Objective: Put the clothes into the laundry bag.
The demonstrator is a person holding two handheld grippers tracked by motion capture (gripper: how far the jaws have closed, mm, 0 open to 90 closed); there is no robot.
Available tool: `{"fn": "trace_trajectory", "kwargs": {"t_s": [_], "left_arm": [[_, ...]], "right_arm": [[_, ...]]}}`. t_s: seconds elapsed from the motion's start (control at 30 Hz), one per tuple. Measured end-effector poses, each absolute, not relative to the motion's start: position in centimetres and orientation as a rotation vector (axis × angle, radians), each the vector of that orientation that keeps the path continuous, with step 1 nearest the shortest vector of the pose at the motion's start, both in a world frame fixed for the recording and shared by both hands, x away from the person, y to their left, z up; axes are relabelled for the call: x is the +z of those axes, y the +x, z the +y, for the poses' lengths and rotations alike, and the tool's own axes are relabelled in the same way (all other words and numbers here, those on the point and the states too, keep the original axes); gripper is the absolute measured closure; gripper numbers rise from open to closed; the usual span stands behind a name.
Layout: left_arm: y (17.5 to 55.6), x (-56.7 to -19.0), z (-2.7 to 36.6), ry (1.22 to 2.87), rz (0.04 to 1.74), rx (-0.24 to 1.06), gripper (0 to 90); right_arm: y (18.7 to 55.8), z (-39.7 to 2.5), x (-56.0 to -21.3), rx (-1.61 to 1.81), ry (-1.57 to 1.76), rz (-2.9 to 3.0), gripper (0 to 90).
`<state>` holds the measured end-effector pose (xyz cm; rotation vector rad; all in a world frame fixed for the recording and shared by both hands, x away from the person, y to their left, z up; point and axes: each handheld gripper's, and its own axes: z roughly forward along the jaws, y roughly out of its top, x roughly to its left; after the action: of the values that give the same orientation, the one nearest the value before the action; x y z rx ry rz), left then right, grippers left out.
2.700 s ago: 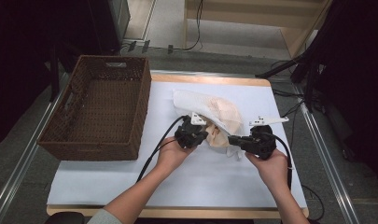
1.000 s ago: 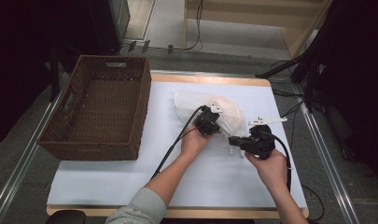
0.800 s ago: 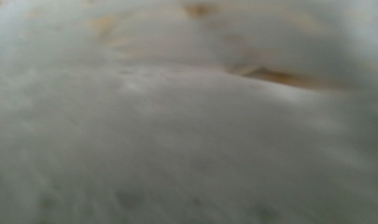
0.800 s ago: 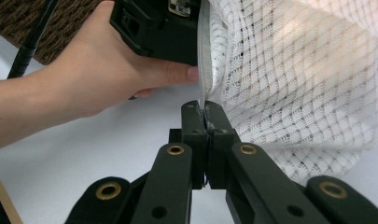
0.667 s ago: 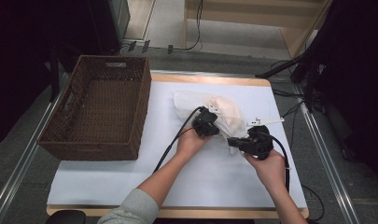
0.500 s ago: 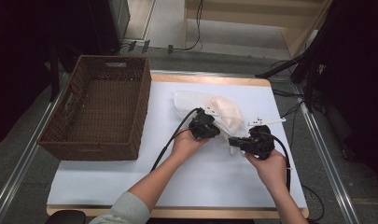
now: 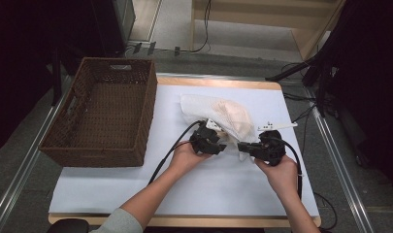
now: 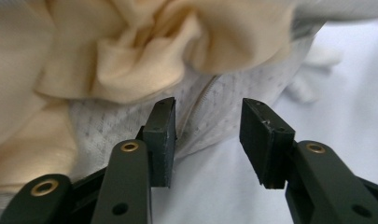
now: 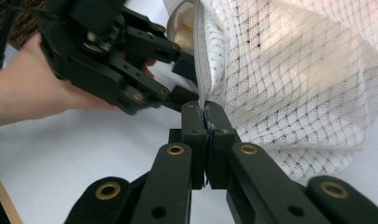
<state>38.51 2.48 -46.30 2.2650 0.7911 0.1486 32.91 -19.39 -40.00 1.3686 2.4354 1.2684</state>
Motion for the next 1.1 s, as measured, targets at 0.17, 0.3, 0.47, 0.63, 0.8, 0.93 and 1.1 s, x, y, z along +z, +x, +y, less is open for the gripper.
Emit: {"fn": "trace_trajectory", "kwargs": {"t_s": [0.17, 0.3, 0.47, 0.63, 0.8, 0.93, 1.1], "left_arm": [[38.1, -46.9, 2.0, 2.287, 0.758, 0.192, 79.1], [37.9, -46.7, 2.1, 2.281, 0.773, 0.151, 90.0], [35.6, -45.5, 2.7, 2.238, 0.772, 0.094, 90.0], [33.0, -44.2, 3.0, 2.244, 0.747, 0.064, 90.0], [31.0, -42.8, 3.4, 2.226, 0.726, 0.031, 90.0], [29.8, -42.9, 3.6, 2.211, 0.76, -0.01, 90.0], [29.0, -43.2, 3.8, 2.227, 0.738, 0.02, 88.9]], "right_arm": [[32.9, -19.4, -40.0, 1.273, 1.366, 2.437, 89.7], [32.9, -19.4, -40.0, 1.273, 1.365, 2.438, 89.7], [32.7, -19.2, -39.9, 1.257, 1.333, 2.455, 89.6], [32.4, -18.7, -39.9, 1.252, 1.306, 2.472, 89.3], [31.6, -18.1, -39.9, 1.238, 1.276, 2.502, 89.3], [30.5, -17.4, -40.0, 1.229, 1.249, 2.537, 89.3], [29.0, -17.2, -40.1, 1.219, 1.238, 2.55, 89.3]]}}
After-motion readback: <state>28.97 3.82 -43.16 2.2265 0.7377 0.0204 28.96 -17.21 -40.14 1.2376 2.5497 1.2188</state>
